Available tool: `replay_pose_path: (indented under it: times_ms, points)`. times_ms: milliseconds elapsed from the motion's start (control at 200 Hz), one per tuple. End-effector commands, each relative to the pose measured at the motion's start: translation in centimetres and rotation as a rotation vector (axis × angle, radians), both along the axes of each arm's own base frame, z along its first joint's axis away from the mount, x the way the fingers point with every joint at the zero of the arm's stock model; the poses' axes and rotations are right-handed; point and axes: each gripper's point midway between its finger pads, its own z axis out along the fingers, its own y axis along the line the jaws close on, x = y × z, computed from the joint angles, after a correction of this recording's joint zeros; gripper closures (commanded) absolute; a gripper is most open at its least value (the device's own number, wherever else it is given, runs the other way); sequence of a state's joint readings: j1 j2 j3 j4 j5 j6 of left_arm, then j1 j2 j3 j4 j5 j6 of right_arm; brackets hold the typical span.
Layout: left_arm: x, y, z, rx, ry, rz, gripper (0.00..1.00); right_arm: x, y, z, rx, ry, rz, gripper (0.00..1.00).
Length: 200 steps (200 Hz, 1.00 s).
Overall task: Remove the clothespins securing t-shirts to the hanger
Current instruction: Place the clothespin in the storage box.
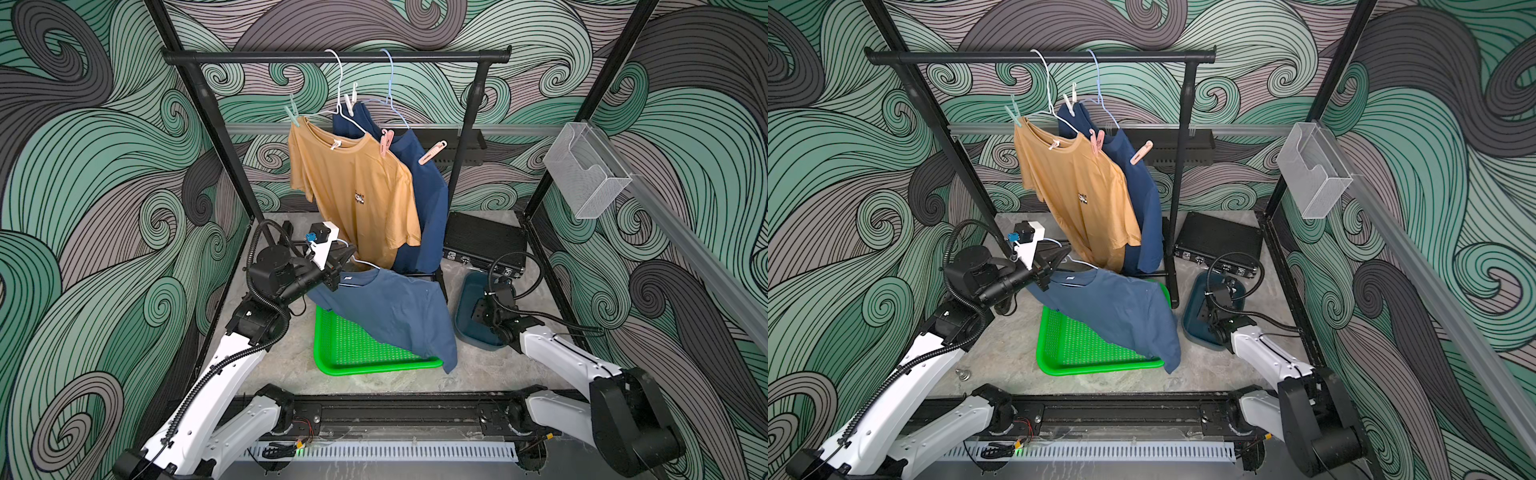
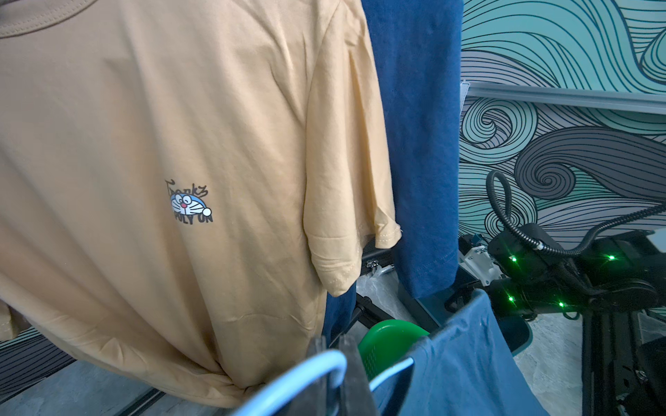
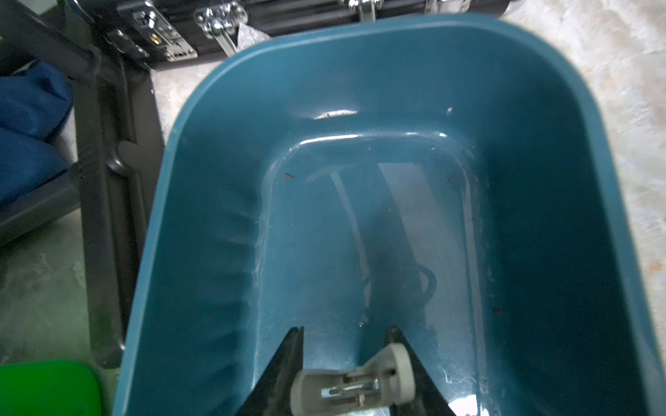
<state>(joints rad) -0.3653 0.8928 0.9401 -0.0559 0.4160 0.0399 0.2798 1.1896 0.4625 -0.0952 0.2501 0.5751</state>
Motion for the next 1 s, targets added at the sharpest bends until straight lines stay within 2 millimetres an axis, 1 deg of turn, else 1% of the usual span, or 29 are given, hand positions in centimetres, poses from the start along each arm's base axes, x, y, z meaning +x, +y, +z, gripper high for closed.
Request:
replay_pose_path:
  times_ms: [0,160,200,345,510,595,685,775,836,996]
  points:
    - [-0.5,-0.3,1.4,-0.025,-0.038,-0.02,1.0,0.1,0.1,-0.3,0.03,0.003,-0.015,0.61]
    - [-0.5,-0.2,1.3,-0.024,-0.034,-0.018,1.0,-0.1,0.4,-1.6,0.044,0.047,-0.02,0.6]
    - [-0.5,-0.2,1.1,-0.023,-0.03,-0.019,1.0,-0.1,0.3,-1.7,0.045,0.053,-0.026,0.58]
    - [-0.7,-0.2,1.0,-0.018,-0.032,-0.02,1.0,-0.3,0.2,-2.4,0.041,0.071,-0.032,0.57]
    - [-0.7,-0.2,0.9,-0.017,-0.029,-0.019,1.0,-0.6,0.1,-3.0,0.047,0.1,-0.051,0.53]
    - [-0.7,-0.2,0.8,-0.016,-0.026,-0.022,1.0,-0.7,-0.1,-2.9,0.046,0.102,-0.057,0.45]
    - [-0.7,-0.3,0.7,-0.018,-0.021,-0.026,1.0,-1.0,-0.5,-2.4,0.038,0.091,-0.069,0.27]
    - [-0.6,-0.4,0.8,-0.023,-0.018,-0.033,1.0,-1.2,-0.9,-1.5,0.031,0.066,-0.079,0.14]
    - [-0.7,-0.7,0.8,-0.026,-0.015,-0.046,1.0,-1.4,-1.1,-0.9,0.031,0.048,-0.084,0.09]
    - [-0.7,-1.2,0.9,-0.035,-0.01,-0.061,1.0,-2.2,-1.8,0.7,0.025,-0.001,-0.098,0.03]
